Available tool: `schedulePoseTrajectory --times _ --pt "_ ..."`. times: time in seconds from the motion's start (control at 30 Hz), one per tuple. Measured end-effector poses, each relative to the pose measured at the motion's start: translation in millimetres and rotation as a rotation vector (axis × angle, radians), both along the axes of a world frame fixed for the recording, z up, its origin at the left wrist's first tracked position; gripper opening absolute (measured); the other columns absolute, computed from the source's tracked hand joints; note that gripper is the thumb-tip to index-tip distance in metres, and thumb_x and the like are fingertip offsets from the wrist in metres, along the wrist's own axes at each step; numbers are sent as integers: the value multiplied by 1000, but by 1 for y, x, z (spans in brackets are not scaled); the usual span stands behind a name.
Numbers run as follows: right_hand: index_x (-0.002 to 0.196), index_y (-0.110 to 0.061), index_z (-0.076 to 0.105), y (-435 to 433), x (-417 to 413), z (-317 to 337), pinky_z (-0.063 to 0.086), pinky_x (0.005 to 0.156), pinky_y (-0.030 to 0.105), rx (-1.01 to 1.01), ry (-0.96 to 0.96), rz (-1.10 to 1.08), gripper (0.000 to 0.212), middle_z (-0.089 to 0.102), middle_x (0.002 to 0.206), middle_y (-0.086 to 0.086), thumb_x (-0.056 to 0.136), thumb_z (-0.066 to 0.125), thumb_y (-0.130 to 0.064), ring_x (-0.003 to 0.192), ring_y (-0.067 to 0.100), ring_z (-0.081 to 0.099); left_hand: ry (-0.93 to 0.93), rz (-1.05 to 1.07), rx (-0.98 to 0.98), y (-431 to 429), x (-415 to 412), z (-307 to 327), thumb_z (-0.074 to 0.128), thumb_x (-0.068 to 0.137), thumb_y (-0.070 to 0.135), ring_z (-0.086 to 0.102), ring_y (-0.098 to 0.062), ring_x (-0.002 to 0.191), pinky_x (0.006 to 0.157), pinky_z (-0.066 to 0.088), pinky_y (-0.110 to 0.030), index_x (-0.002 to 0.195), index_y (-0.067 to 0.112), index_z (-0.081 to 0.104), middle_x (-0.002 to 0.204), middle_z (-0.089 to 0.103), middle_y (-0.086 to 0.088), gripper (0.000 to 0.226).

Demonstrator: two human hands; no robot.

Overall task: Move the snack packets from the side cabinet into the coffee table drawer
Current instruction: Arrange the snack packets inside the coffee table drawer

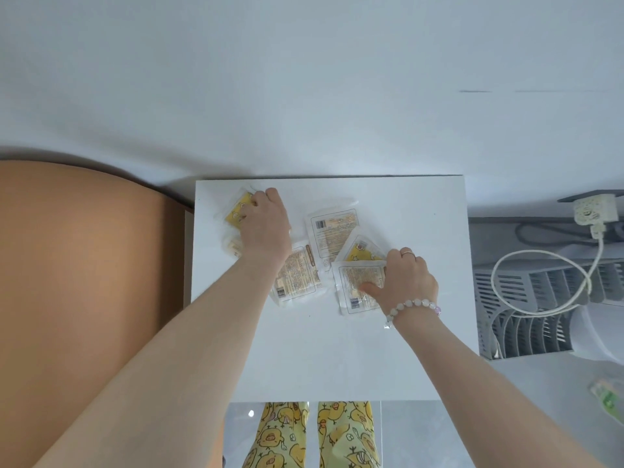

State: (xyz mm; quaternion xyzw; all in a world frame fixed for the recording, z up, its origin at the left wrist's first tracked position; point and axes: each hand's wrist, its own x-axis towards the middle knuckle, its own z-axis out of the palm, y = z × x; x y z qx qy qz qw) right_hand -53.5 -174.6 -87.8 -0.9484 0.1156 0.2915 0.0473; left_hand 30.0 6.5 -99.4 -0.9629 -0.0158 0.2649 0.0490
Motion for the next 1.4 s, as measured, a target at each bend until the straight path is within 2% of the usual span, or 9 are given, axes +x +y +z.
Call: schedulePoseTrajectory --times 0.27,0.6,0.73,0.9,1.03,1.1,1.17,1.2,1.4 --pt "110 -14 46 -4 -11 -4 36 67 28 88 10 -169 53 56 106 1 82 60 -57 100 21 56 -116 216 -151 15 -2 7 54 86 15 49 -33 109 71 35 -32 125 11 47 127 44 -7 39" --pt "89 -18 40 1 -29 -5 38 63 29 166 82 -442 46 52 89 -1 79 63 -57 84 22 55 -58 -60 -39 35 -14 8 59 83 4 50 -31 105 77 43 -32 130 9 39 120 46 -16 51" --pt "80 -16 50 -5 -39 -2 40 58 26 230 133 -537 44 52 74 -3 75 68 -56 67 17 51 -75 33 -96 41 -14 13 54 84 6 58 -31 95 68 37 -31 117 13 52 104 61 -10 34" --pt "73 -14 51 -12 -49 10 38 50 23 249 175 -632 42 53 70 -1 74 68 -53 58 13 49 -33 94 -162 48 -33 28 48 85 1 58 -31 92 66 37 -31 120 15 53 104 62 -10 38" --pt "70 -14 49 -19 -47 41 37 48 23 255 154 -687 44 52 68 0 77 65 -54 56 12 48 21 290 -231 60 -43 48 47 87 6 57 -29 97 67 39 -30 118 15 52 106 62 -8 34" --pt "66 -14 47 -20 -40 63 35 46 22 280 112 -734 46 52 66 0 78 64 -55 54 10 46 88 418 -277 65 -45 67 49 86 14 60 -28 95 65 41 -27 104 16 57 96 63 -4 19" --pt "65 -15 48 -15 -30 89 34 46 23 318 76 -739 45 52 65 -1 79 64 -54 54 10 46 123 587 -426 70 -49 92 55 83 13 61 -26 77 57 40 -24 81 15 54 78 59 -2 3" --pt "65 -15 49 -11 -24 103 33 46 23 343 59 -732 44 53 66 0 79 64 -54 55 10 47 116 693 -538 73 -51 104 58 82 10 58 -24 67 54 39 -24 73 13 52 71 56 -3 11" --pt "69 -14 54 22 9 180 40 52 23 543 16 -602 42 57 67 -1 75 66 -54 59 11 53 -24 1109 -1018 85 -69 184 63 83 -1 49 -19 57 57 38 -28 72 11 58 67 56 -7 16"
